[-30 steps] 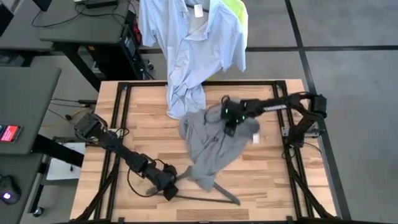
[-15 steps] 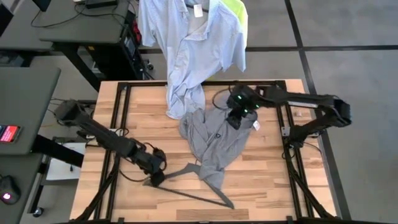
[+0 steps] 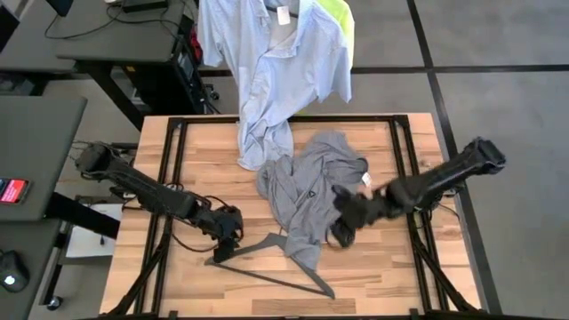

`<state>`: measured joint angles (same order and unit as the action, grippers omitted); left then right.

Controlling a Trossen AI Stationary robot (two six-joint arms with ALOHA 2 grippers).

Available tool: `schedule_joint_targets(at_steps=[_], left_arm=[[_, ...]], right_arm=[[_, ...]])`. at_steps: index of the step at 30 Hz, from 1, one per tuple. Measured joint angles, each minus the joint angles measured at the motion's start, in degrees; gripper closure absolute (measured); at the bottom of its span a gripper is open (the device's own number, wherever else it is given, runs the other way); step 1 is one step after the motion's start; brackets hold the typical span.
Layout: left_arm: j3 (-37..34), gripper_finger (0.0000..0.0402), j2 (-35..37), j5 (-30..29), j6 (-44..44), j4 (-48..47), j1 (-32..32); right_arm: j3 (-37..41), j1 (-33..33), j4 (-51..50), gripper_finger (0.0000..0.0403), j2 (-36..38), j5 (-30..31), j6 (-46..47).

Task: Hang clothes
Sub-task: Hang the gray shirt on the rack

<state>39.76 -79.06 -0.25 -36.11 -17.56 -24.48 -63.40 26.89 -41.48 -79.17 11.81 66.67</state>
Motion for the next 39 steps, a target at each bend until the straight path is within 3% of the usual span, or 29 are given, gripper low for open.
schedule_joint_targets(at_steps=[9, 16, 19, 22, 25, 29, 39], left_arm=[[1.64, 0.0226, -11.5, -0.06, -2.29, 6.71, -2.86], [2.13, 0.0229, -16.44, -4.15, -7.69, 7.65, -3.4], [2.21, 0.0249, -17.73, -6.73, -7.73, 7.6, -3.66], [2.37, 0.0299, -18.47, -8.55, -7.87, 5.76, -3.86], [2.37, 0.0355, -18.49, -9.24, -6.55, 5.05, -4.08], [2.39, 0.0356, -16.64, -10.19, -4.26, 3.21, -4.01], [9.12, 0.0357, -5.59, -12.44, 3.3, -16.71, -4.87]], right_arm=[[0.02, 12.1, 2.82, 0.0269, -10.9, 1.55, 22.02], [0.02, 15.49, 8.81, 0.0269, -17.28, 1.59, 29.13], [0.01, 15.53, 11.58, 0.0269, -19.25, 1.58, 29.45], [0.0, 15.76, 12.18, 0.0269, -20.07, 1.6, 29.45], [-0.04, 15.72, 11.23, 0.0269, -20.22, 1.6, 29.06], [-0.04, 15.4, 10.28, 0.0269, -20.22, 1.59, 28.9], [-0.07, 14.4, 10.83, 0.0269, -17.14, 3.53, 27.36]])
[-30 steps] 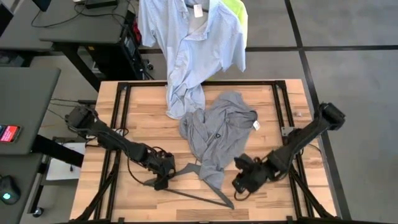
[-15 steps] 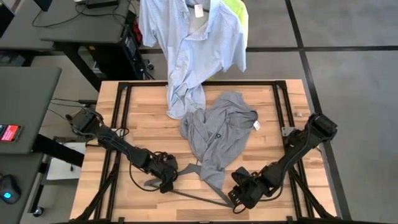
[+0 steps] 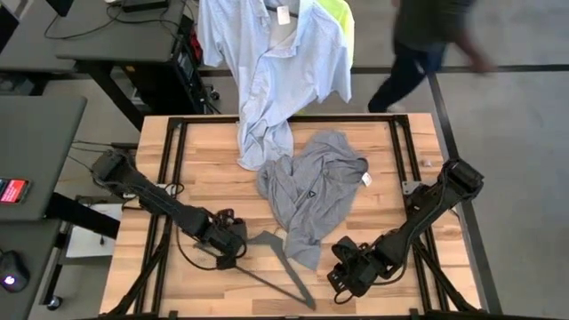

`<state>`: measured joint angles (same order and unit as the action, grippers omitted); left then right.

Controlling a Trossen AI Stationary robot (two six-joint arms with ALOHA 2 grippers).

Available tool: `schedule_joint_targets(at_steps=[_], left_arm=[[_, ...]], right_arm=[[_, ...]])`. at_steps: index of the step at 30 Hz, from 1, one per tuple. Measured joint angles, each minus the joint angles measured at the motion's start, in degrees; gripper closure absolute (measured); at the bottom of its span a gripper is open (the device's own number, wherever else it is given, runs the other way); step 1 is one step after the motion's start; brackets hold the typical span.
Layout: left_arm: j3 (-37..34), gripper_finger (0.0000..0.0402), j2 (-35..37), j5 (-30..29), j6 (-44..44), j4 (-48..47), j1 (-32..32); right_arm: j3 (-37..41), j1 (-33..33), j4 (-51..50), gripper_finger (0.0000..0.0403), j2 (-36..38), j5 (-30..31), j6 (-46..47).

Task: Hang clothes
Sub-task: Hang the gray shirt on the rack

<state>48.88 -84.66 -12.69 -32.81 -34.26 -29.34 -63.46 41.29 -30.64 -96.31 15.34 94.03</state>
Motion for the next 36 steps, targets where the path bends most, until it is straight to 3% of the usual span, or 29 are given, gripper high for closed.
schedule_joint_targets(at_steps=[3, 6, 11, 19, 22, 28, 32, 36], left_arm=[[0.84, 0.0364, 2.85, -4.14, -0.31, -5.13, 0.0], [2.87, 0.04, 6.76, -8.42, -1.02, -8.69, 0.09], [5.36, 0.0396, 11.57, -13.32, -0.89, -12.26, 0.13], [5.42, 0.04, 13.5, -13.81, 2.74, -12.7, 0.68], [5.42, 0.0386, 12.07, -10.74, 5.57, -12.81, 3.02], [3.27, 0.031, 7.73, 3.86, 14.02, -12.93, 13.01], [0.91, 0.0267, 5.8, 4.49, 24.46, -12.96, 18.57], [-0.92, 0.0255, 4.88, 4.67, 31.3, -11.48, 21.63]], right_arm=[[0.0, -0.74, 1.54, 0.0269, 2.25, 3.21, -1.98], [0.0, -1.43, 5.15, 0.0269, 5.37, 7.47, -6.41], [-0.02, -3.21, 11.86, 0.0269, 10.1, 14.14, -16.48], [-0.02, -5.54, 12.95, 0.0269, 10.61, 14.73, -19.09], [-0.01, -5.74, 12.76, 0.0269, 9.83, 14.51, -19.22], [-0.02, -5.42, 13.75, 0.0269, 8.05, 14.24, -18.55], [-0.02, -4.42, 13.75, 0.0269, 7.87, 14.22, -16.62], [-0.02, -3.0, 13.62, 0.0269, 7.89, 14.44, -14.97]])
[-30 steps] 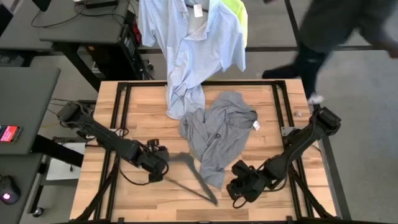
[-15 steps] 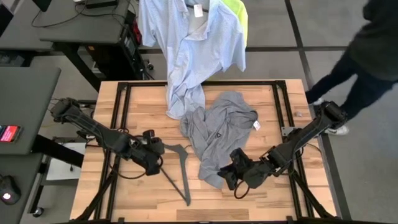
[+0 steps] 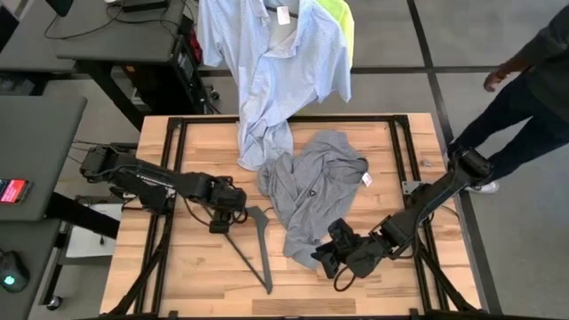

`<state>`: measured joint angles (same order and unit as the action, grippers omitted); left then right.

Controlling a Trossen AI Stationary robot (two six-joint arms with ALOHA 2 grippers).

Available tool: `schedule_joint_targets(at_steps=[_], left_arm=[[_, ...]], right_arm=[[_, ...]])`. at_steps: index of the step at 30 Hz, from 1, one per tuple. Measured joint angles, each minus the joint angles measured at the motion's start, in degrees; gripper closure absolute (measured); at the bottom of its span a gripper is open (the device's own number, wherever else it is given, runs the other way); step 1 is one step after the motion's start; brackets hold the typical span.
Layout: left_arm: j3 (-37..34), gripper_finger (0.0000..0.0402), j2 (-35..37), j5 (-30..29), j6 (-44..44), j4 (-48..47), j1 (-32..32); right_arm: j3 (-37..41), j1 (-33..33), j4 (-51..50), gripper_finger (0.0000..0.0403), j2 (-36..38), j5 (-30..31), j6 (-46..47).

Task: Hang clothes
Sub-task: Hang the gray shirt on the rack

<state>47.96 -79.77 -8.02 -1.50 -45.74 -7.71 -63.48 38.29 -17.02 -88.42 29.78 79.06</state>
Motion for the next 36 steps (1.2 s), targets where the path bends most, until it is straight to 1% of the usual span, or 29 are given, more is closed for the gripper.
schedule_joint_targets(at_steps=[4, 6, 8, 10, 13, 15, 20, 24, 28, 30, 34, 36], left_arm=[[-3.0, 0.0256, -0.08, 2.5, 5.0, 3.62, 0.66], [-4.38, 0.0257, -0.09, 2.82, 5.66, 5.46, 0.66], [-6.09, 0.0257, 0.0, 2.83, 6.79, 6.85, 0.64], [-7.87, 0.0257, -0.06, 2.45, 7.73, 8.41, 0.85], [-9.61, 0.0257, 0.04, -0.63, 8.09, 9.94, 1.14], [-9.72, 0.0257, 0.03, -1.81, 7.25, 9.18, 1.25], [-8.35, 0.0258, 0.48, -1.25, 6.52, 8.81, 1.25], [-7.47, 0.0258, 0.48, -2.83, 10.43, 9.18, 1.8], [-8.99, 0.0258, 0.03, -3.86, 15.2, 10.44, 3.04], [-10.57, 0.0258, -0.38, -3.73, 16.48, 10.84, 4.03], [-13.24, 0.0258, -1.79, 0.7, 17.83, 13.66, 5.76], [-13.79, 0.0261, -2.9, 1.56, 18.48, 14.13, 6.08]], right_arm=[[0.0, 1.43, 0.08, 0.0269, -0.71, 0.35, 1.42], [0.02, 1.94, -0.7, 0.0269, -1.22, 0.69, 2.02], [-0.01, 2.12, 0.55, 0.0269, -2.21, 1.46, 2.91], [-0.02, 2.44, 0.44, 0.0269, -3.3, 1.55, 3.64], [0.0, 2.51, 1.89, 0.0269, -5.19, 1.42, 4.91], [0.0, 2.53, 3.69, 0.0269, -6.21, 0.97, 5.48], [0.0, 2.57, 6.21, 0.0269, -7.69, -0.07, 5.14], [0.0, 2.57, 6.25, 0.0269, -7.69, -0.16, 5.1], [0.0, 2.57, 6.17, 0.0269, -7.69, -0.17, 4.88], [0.0, 2.57, 6.17, 0.0269, -7.69, -0.17, 4.61], [0.0, 2.57, 6.3, 0.0269, -7.69, -0.17, 4.49], [0.0, 2.57, 6.13, 0.0269, -7.69, -0.17, 4.48]])
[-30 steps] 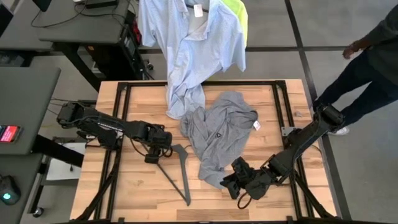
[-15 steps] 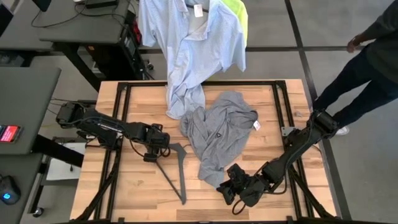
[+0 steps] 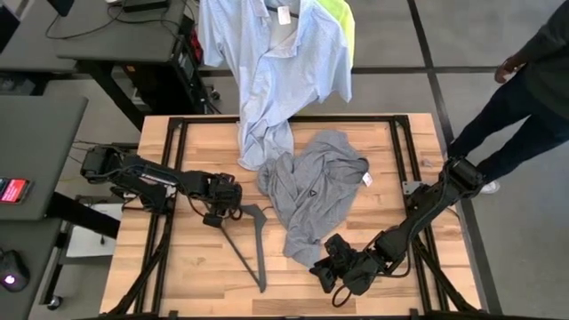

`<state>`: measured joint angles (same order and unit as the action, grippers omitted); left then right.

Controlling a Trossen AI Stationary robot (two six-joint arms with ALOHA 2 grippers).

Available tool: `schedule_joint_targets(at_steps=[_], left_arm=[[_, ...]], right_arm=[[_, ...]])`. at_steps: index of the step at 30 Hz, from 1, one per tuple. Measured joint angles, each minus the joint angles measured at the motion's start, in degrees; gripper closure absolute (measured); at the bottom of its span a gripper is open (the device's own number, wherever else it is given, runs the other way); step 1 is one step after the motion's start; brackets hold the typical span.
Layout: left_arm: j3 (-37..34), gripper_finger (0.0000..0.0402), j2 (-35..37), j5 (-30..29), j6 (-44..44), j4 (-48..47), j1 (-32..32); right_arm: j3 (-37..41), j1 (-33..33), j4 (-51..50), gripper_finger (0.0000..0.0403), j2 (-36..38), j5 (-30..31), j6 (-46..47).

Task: Hang clothes
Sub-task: Hang the gray shirt on the rack

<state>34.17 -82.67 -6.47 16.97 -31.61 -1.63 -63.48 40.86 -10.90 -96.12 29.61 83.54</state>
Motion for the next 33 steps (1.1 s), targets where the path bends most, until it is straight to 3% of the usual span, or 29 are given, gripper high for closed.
schedule_joint_targets(at_steps=[3, 6, 13, 20, 24, 25, 33], left_arm=[[-0.11, 0.029, -1.09, -0.89, -0.44, 0.22, -0.04], [-0.11, 0.0356, -1.16, -1.05, -0.72, 0.93, -0.11], [1.81, 0.036, 1.09, -2.09, -4.19, -3.27, -0.98], [7.59, 0.036, 9.96, -4.71, -10.41, -11.57, -3.13], [12.27, 0.0369, 15.53, -6.73, -14.13, -16.1, -5.18], [13.86, 0.039, 17.06, -7.19, -14.93, -15.9, -5.7], [24.11, 0.0396, 22.36, -11.59, -13.87, -19.43, -7.43]], right_arm=[[0.0, -0.01, -0.49, 0.0269, 0.0, 0.0, 0.01], [0.0, -0.14, -0.95, 0.0269, 0.0, 0.02, 0.01], [0.0, -0.46, -0.25, 0.0269, 0.17, 0.0, 0.04], [0.02, -1.25, 5.57, 0.0269, 2.82, 0.03, -0.07], [-0.05, -3.08, 15.59, 0.0269, 5.02, 0.56, -10.04], [-0.06, -3.53, 16.91, 0.0269, 5.4, 0.72, -12.69], [0.0, -6.48, 17.27, 0.0269, 8.2, 10.04, -21.73]])
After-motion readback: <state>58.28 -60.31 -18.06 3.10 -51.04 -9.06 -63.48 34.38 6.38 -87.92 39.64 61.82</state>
